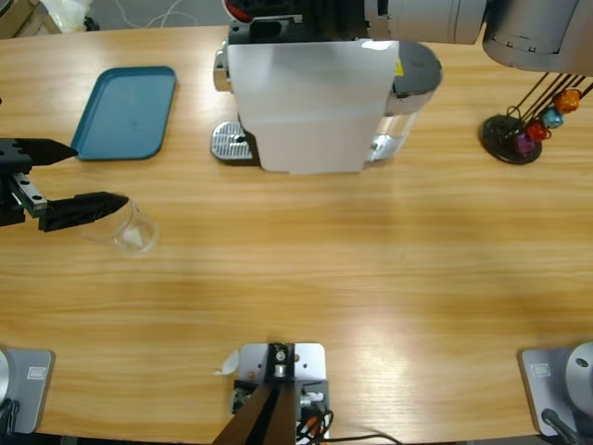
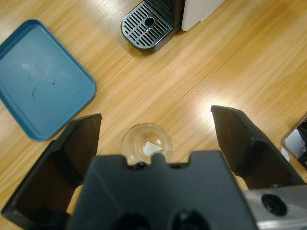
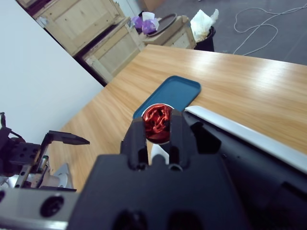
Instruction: Pour coffee
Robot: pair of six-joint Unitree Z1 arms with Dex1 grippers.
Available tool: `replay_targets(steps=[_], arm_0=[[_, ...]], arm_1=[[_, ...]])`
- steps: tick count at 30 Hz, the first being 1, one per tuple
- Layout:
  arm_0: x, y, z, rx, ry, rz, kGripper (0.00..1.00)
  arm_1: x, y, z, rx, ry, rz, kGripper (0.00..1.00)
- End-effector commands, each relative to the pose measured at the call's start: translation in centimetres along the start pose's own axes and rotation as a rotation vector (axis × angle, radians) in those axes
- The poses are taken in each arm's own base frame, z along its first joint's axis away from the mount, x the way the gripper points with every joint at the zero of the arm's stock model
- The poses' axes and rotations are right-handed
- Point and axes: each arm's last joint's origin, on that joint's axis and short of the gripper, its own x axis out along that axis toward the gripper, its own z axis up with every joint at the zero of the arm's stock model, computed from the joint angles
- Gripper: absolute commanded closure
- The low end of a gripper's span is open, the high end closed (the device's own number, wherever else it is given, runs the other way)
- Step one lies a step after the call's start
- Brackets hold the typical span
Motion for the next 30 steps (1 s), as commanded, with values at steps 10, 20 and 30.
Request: replay_targets(steps=[10, 20, 30], arm_0=[[0.3, 0.1, -1.2, -0.006, 0.018, 0.006, 0.004], [0.2, 0.1, -1.2, -0.007, 0.018, 0.006, 0.004], [0.2, 0.1, -1.2, -0.006, 0.017, 0.006, 0.004]], arm_1=[[1.3, -1.9, -4.1, 0.071, 0.059, -0.047, 1.0], [1.6, -2.2, -4.8, 0.084, 0.077, -0.057, 1.0], [1.4, -2.3, -5.5, 0.087, 0.096, -0.065, 1.0]])
